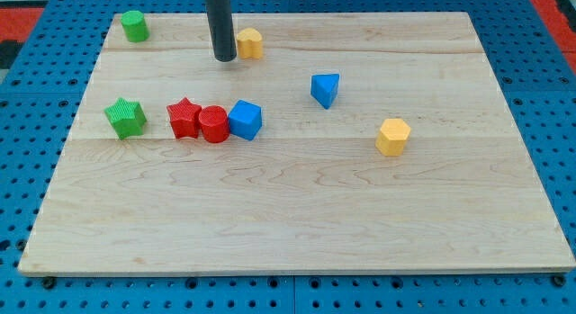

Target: Keep the red star vertically below the yellow heart

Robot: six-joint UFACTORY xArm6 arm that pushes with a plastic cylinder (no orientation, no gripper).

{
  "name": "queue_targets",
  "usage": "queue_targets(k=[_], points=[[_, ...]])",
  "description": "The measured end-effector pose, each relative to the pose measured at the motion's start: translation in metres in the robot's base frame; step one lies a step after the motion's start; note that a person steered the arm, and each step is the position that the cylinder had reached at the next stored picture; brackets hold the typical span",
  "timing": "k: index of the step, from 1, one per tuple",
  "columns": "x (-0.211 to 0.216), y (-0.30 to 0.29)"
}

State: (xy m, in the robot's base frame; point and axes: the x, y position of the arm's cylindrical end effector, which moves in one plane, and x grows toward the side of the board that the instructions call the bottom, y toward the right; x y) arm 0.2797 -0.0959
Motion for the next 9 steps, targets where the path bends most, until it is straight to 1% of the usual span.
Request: queue_targets(k=[1, 2, 3, 4, 5, 9], points=[[-0.005, 0.033], [0.006, 0.065], [0.007, 0.073], [-0.032, 0.083], [-0.003, 0.108], [0.003, 0.107]])
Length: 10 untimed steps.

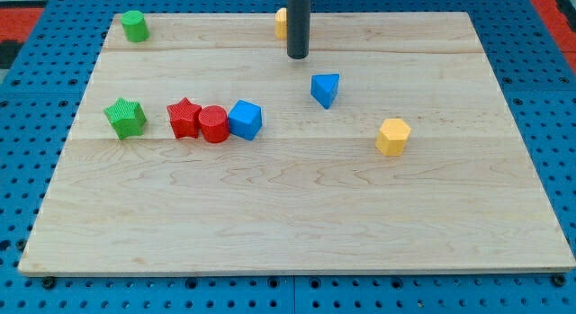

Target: Keep the red star vertically below the yellow heart

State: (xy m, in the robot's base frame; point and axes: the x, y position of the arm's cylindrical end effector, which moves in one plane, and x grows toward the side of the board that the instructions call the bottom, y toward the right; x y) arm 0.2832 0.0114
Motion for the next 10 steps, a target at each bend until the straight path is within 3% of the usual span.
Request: queue_targets(k=[1, 3, 5, 7, 10], points=[[0.003, -0.014], [0.058, -0.188], [0.176, -0.189], [0.101, -0.165], [0.094, -0.122]])
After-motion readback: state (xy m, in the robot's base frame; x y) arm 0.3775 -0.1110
